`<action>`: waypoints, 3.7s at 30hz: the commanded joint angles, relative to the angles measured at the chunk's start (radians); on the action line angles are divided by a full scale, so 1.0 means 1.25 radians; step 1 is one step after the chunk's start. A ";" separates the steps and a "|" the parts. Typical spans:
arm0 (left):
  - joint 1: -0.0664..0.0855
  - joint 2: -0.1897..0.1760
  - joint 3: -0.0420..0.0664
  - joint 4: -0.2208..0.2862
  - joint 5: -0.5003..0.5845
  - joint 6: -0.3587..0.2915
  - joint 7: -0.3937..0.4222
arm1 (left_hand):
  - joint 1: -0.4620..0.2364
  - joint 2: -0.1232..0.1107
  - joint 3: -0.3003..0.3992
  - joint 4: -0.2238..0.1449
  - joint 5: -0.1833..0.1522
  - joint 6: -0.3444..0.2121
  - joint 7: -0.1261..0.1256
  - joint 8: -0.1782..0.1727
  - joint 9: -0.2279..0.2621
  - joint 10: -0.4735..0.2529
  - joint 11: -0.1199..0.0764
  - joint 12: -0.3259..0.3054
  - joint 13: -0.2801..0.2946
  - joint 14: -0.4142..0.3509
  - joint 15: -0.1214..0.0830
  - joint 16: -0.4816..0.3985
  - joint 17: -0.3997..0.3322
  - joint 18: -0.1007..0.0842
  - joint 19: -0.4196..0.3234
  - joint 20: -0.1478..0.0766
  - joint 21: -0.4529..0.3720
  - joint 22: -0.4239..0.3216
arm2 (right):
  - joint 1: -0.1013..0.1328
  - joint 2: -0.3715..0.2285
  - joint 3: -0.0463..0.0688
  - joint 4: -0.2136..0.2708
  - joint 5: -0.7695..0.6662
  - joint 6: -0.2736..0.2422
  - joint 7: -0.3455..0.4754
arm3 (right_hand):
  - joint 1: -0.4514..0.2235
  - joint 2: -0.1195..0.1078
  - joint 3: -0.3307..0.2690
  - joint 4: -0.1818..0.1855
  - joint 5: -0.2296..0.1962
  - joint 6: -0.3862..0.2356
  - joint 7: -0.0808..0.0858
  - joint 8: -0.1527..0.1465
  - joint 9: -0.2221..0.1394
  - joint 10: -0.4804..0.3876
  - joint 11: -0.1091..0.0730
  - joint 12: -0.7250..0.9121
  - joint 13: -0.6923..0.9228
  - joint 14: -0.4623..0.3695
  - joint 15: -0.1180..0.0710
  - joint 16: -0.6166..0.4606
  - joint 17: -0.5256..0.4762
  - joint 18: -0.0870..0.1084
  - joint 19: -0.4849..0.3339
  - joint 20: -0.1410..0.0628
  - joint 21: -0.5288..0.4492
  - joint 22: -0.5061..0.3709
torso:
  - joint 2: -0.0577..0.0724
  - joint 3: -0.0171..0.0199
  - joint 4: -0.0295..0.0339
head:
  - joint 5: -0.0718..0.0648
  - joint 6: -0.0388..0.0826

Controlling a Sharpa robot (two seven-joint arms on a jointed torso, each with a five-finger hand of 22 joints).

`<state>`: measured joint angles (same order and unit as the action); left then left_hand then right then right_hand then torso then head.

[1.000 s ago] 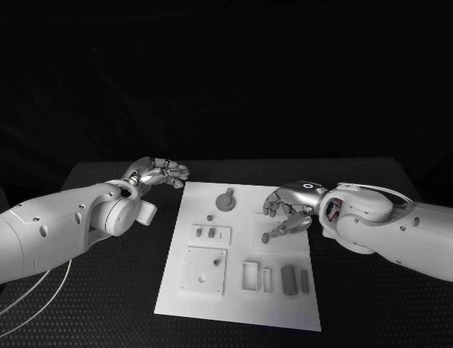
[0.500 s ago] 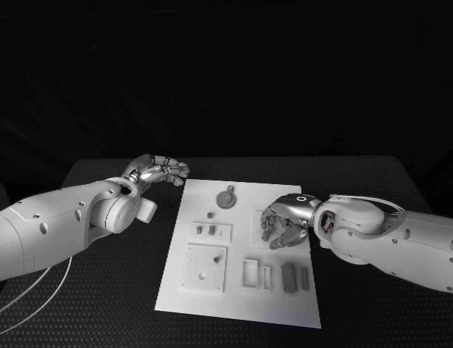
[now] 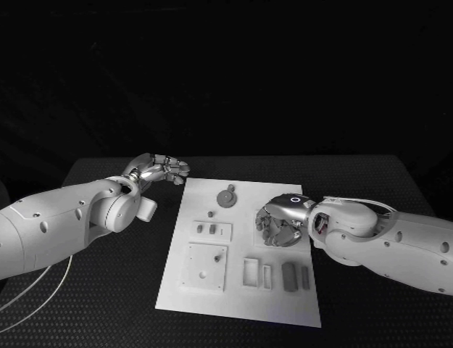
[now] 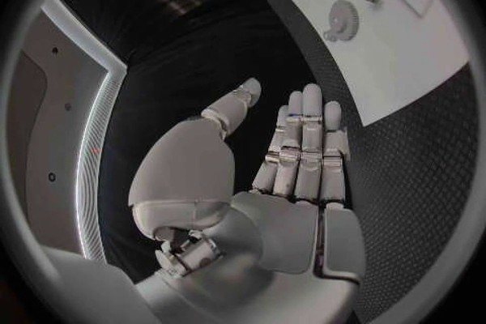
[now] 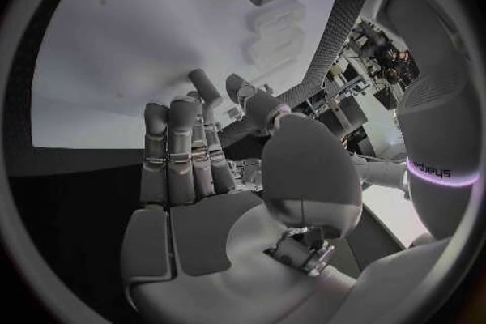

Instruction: Assemble the parts on the task board

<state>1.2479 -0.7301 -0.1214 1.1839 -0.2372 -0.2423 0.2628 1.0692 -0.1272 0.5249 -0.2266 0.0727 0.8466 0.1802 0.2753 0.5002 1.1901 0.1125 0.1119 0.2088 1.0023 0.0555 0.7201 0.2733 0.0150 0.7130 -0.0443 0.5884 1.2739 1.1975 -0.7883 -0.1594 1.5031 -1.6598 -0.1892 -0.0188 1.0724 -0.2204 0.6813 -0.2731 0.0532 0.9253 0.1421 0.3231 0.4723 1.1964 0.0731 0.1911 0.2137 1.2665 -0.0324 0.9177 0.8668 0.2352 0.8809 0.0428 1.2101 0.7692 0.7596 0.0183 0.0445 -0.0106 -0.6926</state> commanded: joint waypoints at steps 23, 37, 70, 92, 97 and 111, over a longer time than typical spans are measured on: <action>0.001 -0.002 0.000 0.005 0.003 0.009 0.008 | 0.002 -0.002 -0.001 0.007 -0.002 -0.005 0.002 -0.001 -0.001 0.001 0.002 -0.005 -0.001 0.007 0.001 -0.005 0.003 0.011 0.007 0.002 -0.004 0.002 | -0.004 0.012 -0.002 -0.007 -0.098 -0.022 -0.023 | 0.019 0.069 0.173 -0.002 -0.004 0.091 -0.030 0.043 0.016 0.072 -0.031 0.067 0.014 0.010 -0.035 0.048 0.012 0.021 0.031 -0.014 0.024 0.016 | 0.000 0.0000 -0.0007 | 0.003 0.001; 0.001 0.001 0.000 -0.001 0.003 0.009 0.009 | 0.001 -0.002 -0.001 0.008 -0.002 -0.006 0.002 -0.001 -0.002 0.001 0.002 -0.006 -0.002 0.007 0.001 -0.006 0.004 0.011 0.007 0.002 -0.005 0.002 | 0.001 -0.002 0.012 0.027 -0.067 -0.031 -0.010 | 0.021 0.065 0.179 0.003 -0.004 0.095 -0.033 0.047 0.024 0.076 -0.034 0.075 0.019 0.014 -0.038 0.052 0.013 0.021 0.038 -0.018 0.027 0.017 | -0.001 -0.0001 -0.0003 | 0.007 -0.002; 0.001 0.010 0.000 -0.004 0.003 0.008 0.009 | 0.002 -0.002 -0.001 0.009 -0.002 -0.006 0.002 0.000 -0.002 0.002 0.002 -0.006 -0.002 0.007 0.001 -0.008 0.007 0.011 0.007 0.002 -0.006 0.003 | -0.008 0.179 0.026 0.063 0.000 -0.055 0.015 | 0.020 0.068 0.181 0.006 -0.004 0.092 -0.032 0.047 0.028 0.073 -0.035 0.078 0.021 0.014 -0.039 0.053 0.013 0.021 0.039 -0.020 0.027 0.017 | -0.001 -0.0012 -0.0004 | 0.037 -0.016; 0.001 0.014 0.000 -0.006 0.003 0.010 0.006 | 0.002 -0.001 -0.001 0.010 -0.001 -0.007 0.002 0.000 -0.003 0.003 0.002 -0.007 -0.002 0.008 0.001 -0.010 0.011 0.011 0.008 0.001 -0.007 0.004 | -0.059 0.239 -0.006 0.016 -0.071 -0.051 0.011 | 0.019 0.072 0.181 0.004 -0.004 0.089 -0.032 0.046 0.031 0.071 -0.034 0.080 0.022 0.014 -0.038 0.053 0.012 0.021 0.040 -0.021 0.028 0.018 | 0.000 0.0005 -0.0005 | 0.051 -0.017; 0.001 0.014 0.000 -0.006 0.003 0.010 0.006 | 0.003 0.000 -0.001 0.010 -0.001 -0.007 0.002 0.000 -0.003 0.003 0.002 -0.008 -0.002 0.008 0.001 -0.011 0.012 0.011 0.008 0.001 -0.008 0.005 | -0.059 0.238 -0.007 0.014 -0.086 -0.053 0.004 | 0.019 0.071 0.182 0.002 -0.004 0.090 -0.032 0.047 0.032 0.071 -0.034 0.081 0.023 0.014 -0.038 0.053 0.012 0.021 0.040 -0.021 0.028 0.018 | -0.001 0.0008 -0.0004 | 0.051 -0.019; 0.001 0.015 0.000 -0.007 0.003 0.010 0.006 | 0.003 0.000 -0.001 0.010 0.000 -0.007 0.002 0.001 -0.003 0.003 0.002 -0.008 -0.003 0.008 0.001 -0.011 0.013 0.011 0.008 0.002 -0.008 0.005 | -0.060 0.241 -0.016 -0.002 -0.115 -0.038 -0.013 | 0.019 0.070 0.183 0.001 -0.004 0.091 -0.032 0.047 0.034 0.071 -0.035 0.083 0.024 0.015 -0.039 0.054 0.012 0.021 0.041 -0.022 0.029 0.019 | 0.000 -0.0001 -0.0009 | 0.052 -0.021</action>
<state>1.2481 -0.7131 -0.1216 1.1738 -0.2371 -0.2413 0.2614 1.0692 -0.1272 0.5218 -0.2179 0.0727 0.8431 0.1837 0.2752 0.4980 1.1900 0.1125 0.1081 0.2066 1.0043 0.0576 0.7124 0.2889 0.0151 0.7165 -0.0409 0.5845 1.2792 1.1235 -0.4889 -0.1791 1.5018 -1.7735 -0.2515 -0.0266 1.0879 -0.1446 0.9053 -0.2720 0.0416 1.0342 0.1026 0.3762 0.5148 1.2501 0.0484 0.2904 0.2345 1.2913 -0.0679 0.9800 0.8820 0.2301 0.9287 0.0200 1.2427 0.7918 0.7588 0.0189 0.0439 0.0535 -0.7184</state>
